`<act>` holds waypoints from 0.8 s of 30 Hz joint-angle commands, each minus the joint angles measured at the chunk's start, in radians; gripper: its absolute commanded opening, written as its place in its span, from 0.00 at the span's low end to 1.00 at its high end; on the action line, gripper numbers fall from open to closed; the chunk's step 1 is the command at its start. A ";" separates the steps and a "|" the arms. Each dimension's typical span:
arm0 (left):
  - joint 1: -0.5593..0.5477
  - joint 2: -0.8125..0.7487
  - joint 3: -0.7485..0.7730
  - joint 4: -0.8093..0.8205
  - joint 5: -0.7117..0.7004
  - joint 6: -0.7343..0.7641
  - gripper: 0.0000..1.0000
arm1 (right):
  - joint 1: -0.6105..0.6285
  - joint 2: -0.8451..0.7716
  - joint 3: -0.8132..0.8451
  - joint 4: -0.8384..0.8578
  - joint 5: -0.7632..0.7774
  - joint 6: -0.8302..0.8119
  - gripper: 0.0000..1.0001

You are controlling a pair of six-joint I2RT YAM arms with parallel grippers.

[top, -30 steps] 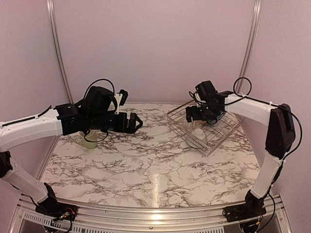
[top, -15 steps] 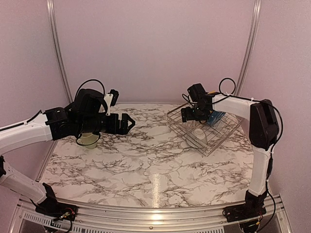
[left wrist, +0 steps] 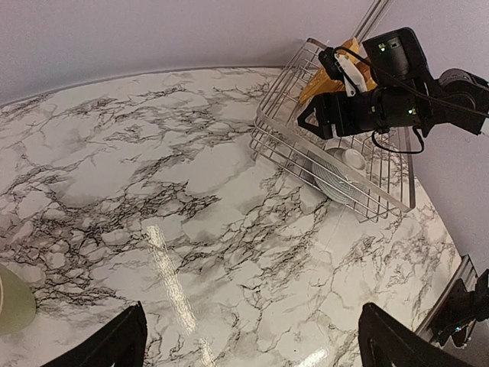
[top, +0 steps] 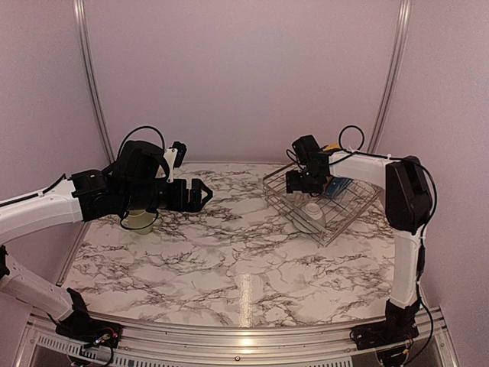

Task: Unload the mixed dishes from the dish rack
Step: Grab the cup from the dish rack.

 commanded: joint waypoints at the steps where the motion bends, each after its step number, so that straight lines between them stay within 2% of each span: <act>1: -0.003 -0.004 -0.012 0.013 0.003 -0.009 0.99 | -0.007 0.018 0.052 0.034 0.019 0.025 0.75; 12: -0.003 -0.006 -0.018 0.008 0.006 -0.019 0.99 | 0.000 -0.030 0.050 0.016 0.009 0.015 0.52; 24: -0.003 0.027 -0.007 0.017 0.016 -0.027 0.99 | 0.024 -0.287 -0.085 0.064 0.038 -0.009 0.45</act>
